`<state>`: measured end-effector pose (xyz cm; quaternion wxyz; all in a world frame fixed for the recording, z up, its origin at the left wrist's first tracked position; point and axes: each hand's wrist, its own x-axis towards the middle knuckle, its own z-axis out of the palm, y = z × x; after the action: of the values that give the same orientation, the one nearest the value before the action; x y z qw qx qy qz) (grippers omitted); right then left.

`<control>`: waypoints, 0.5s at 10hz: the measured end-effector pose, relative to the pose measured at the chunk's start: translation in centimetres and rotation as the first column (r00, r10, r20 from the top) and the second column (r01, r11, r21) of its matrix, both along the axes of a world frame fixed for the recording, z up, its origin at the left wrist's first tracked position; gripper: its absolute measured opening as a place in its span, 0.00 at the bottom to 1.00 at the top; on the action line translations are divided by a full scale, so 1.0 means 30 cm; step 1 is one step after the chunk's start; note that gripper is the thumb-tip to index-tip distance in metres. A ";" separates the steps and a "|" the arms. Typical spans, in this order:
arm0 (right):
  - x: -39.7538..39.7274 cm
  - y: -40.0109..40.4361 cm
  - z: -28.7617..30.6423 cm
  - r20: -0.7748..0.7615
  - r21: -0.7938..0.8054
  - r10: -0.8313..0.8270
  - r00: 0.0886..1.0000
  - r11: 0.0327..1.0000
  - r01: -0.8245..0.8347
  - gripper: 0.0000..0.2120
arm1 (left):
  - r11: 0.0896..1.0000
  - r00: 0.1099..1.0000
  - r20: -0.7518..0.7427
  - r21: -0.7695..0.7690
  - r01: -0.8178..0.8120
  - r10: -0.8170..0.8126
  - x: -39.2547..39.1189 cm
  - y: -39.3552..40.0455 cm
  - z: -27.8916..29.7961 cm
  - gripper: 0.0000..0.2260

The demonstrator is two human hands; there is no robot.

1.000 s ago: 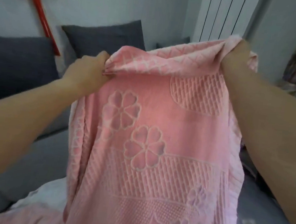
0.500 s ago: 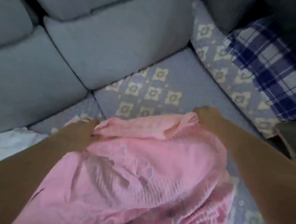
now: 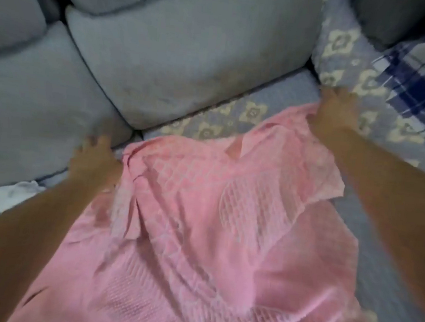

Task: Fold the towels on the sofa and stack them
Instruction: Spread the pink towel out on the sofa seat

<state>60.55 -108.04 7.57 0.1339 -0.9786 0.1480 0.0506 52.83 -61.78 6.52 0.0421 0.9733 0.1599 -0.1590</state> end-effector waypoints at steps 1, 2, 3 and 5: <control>0.040 0.094 -0.098 0.264 0.252 -0.121 0.957 0.966 0.053 0.24 | 0.999 0.999 -0.008 0.003 -0.054 0.054 0.058 -0.023 -0.080 0.26; -0.155 0.126 -0.261 0.009 0.322 -0.121 0.993 0.940 0.112 0.24 | 0.985 0.964 -0.210 -0.079 0.151 -0.164 -0.067 -0.116 -0.213 0.28; -0.510 0.010 -0.455 -0.260 0.125 -0.213 0.942 0.960 0.252 0.24 | 0.923 0.837 -0.389 -0.123 0.365 -0.384 -0.242 -0.224 -0.302 0.30; -1.103 -0.218 -0.562 -0.288 0.069 -0.606 0.741 0.759 0.648 0.26 | 0.805 0.713 -0.376 -0.224 0.549 -0.592 -0.408 -0.461 -0.328 0.30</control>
<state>27.47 -114.60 -9.29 0.2039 -0.8422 0.4801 0.1364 40.59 -75.61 -3.32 0.0017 0.9121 -0.1510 -0.3811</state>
